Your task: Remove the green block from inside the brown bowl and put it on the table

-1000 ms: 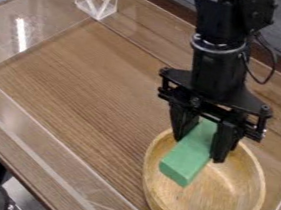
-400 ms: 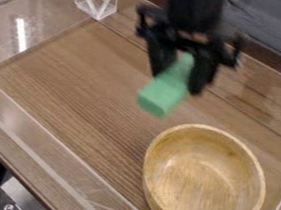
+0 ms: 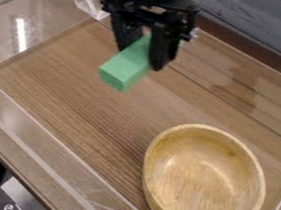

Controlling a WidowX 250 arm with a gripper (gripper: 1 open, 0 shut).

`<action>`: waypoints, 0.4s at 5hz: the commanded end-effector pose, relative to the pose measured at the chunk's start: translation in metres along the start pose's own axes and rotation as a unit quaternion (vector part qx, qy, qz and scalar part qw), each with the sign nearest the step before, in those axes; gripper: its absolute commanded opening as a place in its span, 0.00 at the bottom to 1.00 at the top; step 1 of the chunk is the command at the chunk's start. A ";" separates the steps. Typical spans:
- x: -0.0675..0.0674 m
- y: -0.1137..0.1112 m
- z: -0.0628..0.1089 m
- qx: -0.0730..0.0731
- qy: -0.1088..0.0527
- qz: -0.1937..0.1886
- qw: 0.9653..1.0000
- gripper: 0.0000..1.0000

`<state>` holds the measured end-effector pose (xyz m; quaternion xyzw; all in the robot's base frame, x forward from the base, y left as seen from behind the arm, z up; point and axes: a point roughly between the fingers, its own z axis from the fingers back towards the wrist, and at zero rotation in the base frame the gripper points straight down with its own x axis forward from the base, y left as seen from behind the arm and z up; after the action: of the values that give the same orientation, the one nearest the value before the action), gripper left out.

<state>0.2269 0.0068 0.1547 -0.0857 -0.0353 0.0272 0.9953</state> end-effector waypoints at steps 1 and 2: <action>0.001 0.005 -0.002 0.009 -0.024 -0.014 1.000 0.00; -0.002 0.008 -0.016 0.018 -0.021 -0.017 0.999 0.00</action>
<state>0.2216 0.0110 0.1296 -0.0699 -0.0405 0.0166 0.9966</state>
